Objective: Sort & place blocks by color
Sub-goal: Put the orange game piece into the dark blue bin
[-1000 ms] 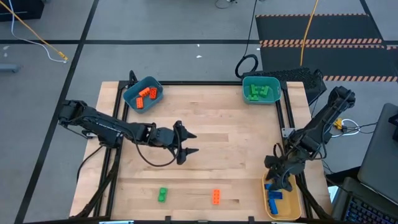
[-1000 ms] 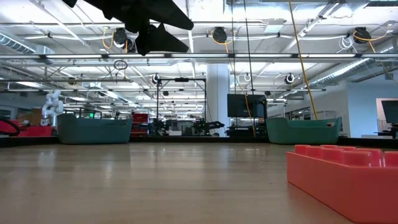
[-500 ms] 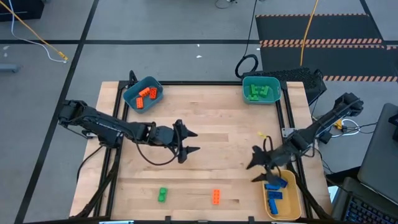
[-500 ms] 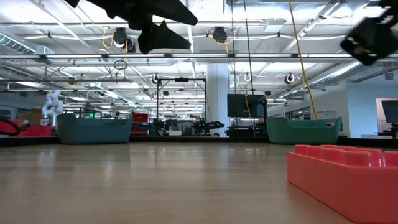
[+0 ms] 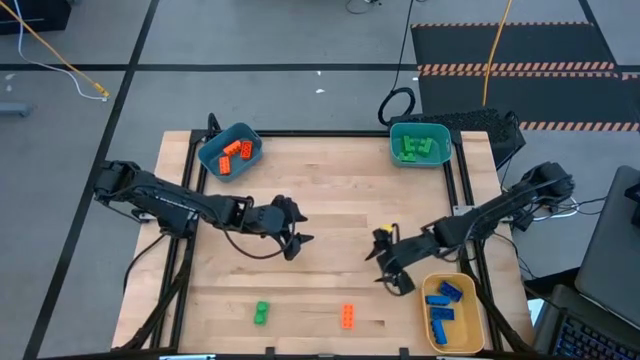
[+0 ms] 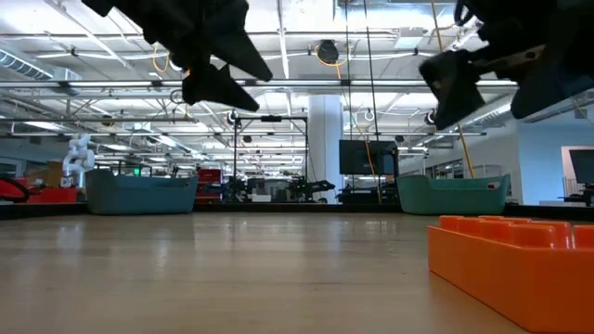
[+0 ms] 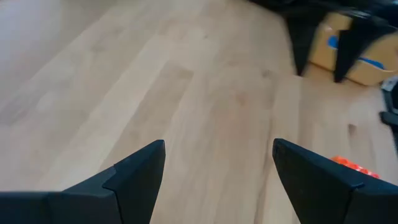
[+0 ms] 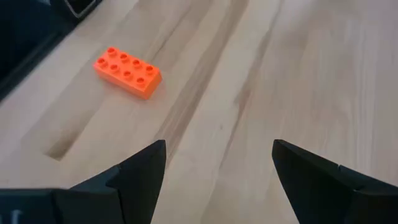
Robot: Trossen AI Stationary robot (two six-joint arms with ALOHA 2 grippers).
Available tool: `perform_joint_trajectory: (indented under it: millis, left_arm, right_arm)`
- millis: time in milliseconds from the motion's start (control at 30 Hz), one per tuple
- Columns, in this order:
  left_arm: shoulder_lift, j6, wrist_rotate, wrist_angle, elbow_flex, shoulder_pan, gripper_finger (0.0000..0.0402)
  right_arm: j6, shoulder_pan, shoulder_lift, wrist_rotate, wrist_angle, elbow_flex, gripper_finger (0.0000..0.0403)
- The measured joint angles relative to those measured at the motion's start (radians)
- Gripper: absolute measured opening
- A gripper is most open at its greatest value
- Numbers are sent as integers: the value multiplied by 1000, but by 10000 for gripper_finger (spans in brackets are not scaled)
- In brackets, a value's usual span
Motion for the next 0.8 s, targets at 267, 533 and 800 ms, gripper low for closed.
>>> perform_joint_trajectory:
  millis: [267, 533, 800]
  left_arm:
    - [0, -90, -1, -51, 0, -36, 296]
    - [0, -180, -17, -111, 0, -91, 296]
    - [0, -265, -42, -165, 0, -132, 296]
  right_arm:
    - [-172, 2, 183, -102, -19, 168, 286]
    - [-266, 16, 325, -157, -71, 275, 286]
    - [-342, 81, 451, -158, -65, 400, 286]
